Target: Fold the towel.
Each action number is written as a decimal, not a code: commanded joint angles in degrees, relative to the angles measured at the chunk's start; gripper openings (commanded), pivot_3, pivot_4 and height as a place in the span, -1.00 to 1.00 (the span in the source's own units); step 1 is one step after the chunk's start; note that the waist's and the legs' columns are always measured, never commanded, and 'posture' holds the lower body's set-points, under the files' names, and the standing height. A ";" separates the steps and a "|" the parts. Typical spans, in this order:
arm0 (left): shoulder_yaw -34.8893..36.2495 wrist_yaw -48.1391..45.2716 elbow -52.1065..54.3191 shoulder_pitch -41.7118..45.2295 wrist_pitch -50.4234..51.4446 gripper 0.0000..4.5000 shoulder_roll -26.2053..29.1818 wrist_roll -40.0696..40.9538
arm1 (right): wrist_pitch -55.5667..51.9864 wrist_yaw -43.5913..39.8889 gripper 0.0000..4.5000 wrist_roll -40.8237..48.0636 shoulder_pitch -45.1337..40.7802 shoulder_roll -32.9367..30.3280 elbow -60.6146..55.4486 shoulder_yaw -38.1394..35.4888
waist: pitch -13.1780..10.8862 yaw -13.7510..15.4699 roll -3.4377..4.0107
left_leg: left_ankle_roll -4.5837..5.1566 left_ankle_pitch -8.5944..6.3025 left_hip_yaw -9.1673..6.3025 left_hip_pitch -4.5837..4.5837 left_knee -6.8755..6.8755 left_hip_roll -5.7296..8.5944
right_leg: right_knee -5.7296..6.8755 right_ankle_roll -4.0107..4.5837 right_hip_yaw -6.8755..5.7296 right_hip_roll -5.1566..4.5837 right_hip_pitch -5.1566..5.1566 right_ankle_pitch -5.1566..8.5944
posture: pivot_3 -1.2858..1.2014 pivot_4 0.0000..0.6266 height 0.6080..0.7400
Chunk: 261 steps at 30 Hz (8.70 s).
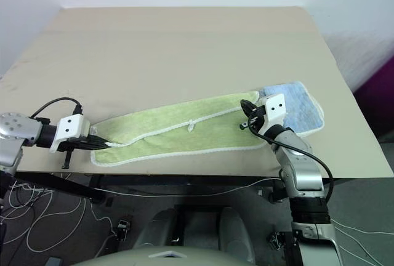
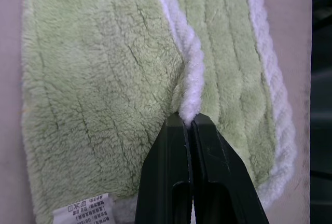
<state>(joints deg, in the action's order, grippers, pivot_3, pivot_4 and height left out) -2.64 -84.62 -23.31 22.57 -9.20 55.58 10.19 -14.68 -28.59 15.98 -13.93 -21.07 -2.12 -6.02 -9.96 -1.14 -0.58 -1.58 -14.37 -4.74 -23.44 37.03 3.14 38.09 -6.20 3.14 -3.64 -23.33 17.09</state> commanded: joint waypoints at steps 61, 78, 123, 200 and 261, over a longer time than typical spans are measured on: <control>11.42 16.98 2.71 0.13 7.10 -1.00 -2.67 5.76 | 48.67 -1.58 -0.99 -36.46 -26.56 -26.34 34.97 16.81 | -0.02 -0.05 0.02 | 0.00 0.00 0.04 0.00 0.05 0.00 | 0.03 0.00 0.00 0.03 -0.01 0.00 | 0.03 -0.52 1.00; 11.45 32.67 -35.60 43.47 -3.21 -1.00 -4.47 -2.78 | 47.85 -7.72 -0.99 -30.35 -57.73 -27.94 57.92 13.33 | -0.07 -0.78 -0.05 | -0.01 0.02 0.07 -0.12 0.09 0.06 | 0.00 -0.02 -0.02 0.03 -0.11 0.00 | 0.03 -0.52 1.00; 9.62 23.47 -12.31 8.23 6.71 -1.00 -1.99 -3.08 | 18.70 -32.03 -0.99 -12.57 -24.96 -27.35 23.98 11.05 | -0.06 0.11 0.01 | 0.06 -0.05 0.10 0.02 0.12 0.01 | 0.00 -0.02 0.01 -0.04 0.01 0.00 | 0.03 -0.52 1.00; 12.09 26.44 -3.44 6.98 5.80 1.00 -12.09 2.74 | -37.69 48.05 0.98 74.51 7.08 2.13 -18.31 -19.16 | 0.06 0.12 -0.14 | 0.06 -0.03 0.01 -0.04 0.13 0.00 | 0.09 -0.03 0.04 -0.09 -0.02 -0.01 | 0.03 -0.52 1.00; 10.43 25.05 -2.46 7.11 4.79 1.00 -12.96 2.26 | -16.57 63.93 -0.98 77.72 1.46 8.73 -11.50 -14.29 | 0.25 -1.12 -0.39 | 0.07 -0.03 0.00 0.06 0.05 -0.05 | 0.07 -0.02 0.05 -0.05 0.05 -0.01 | 0.03 -0.52 1.00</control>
<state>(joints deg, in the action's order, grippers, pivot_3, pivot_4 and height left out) 7.47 -59.71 -27.74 29.53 -4.00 42.45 11.89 -31.56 35.00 92.60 -11.74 -11.64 -10.04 -18.67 -9.72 -2.26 -0.97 -1.51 -14.40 -4.73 -23.38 37.08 3.09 38.16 -6.23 3.19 -3.69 -23.29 17.08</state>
